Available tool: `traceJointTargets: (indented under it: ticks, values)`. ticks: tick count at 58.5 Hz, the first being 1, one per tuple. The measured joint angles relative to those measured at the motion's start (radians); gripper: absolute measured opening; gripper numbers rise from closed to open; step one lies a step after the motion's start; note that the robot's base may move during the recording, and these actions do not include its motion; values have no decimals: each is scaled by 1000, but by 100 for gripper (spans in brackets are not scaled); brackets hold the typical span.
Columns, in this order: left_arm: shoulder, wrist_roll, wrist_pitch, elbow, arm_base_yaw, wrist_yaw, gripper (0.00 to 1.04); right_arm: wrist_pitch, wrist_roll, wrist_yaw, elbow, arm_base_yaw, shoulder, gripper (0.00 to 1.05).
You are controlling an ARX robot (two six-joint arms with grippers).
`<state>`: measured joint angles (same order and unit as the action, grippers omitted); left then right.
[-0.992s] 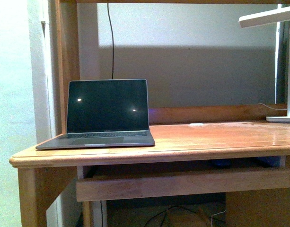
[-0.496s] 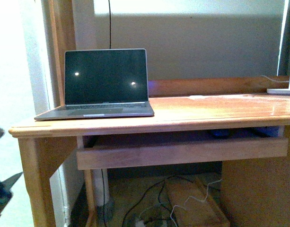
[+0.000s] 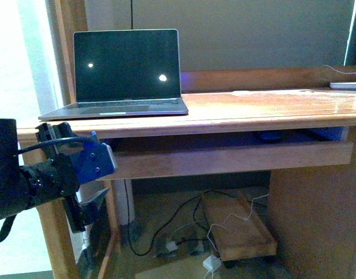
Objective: Place mouse
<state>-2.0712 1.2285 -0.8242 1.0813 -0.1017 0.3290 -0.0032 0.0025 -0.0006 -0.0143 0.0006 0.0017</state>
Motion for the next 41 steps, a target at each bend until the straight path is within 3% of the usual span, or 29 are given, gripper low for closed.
traceJointTargets:
  ticks: [24,41]
  values:
    - [-176,87,114,235,-29,43,97,0,0,0,0,0,0,97]
    - [-204,95,222,298,-53,34,97,0,0,0,0,0,0,97]
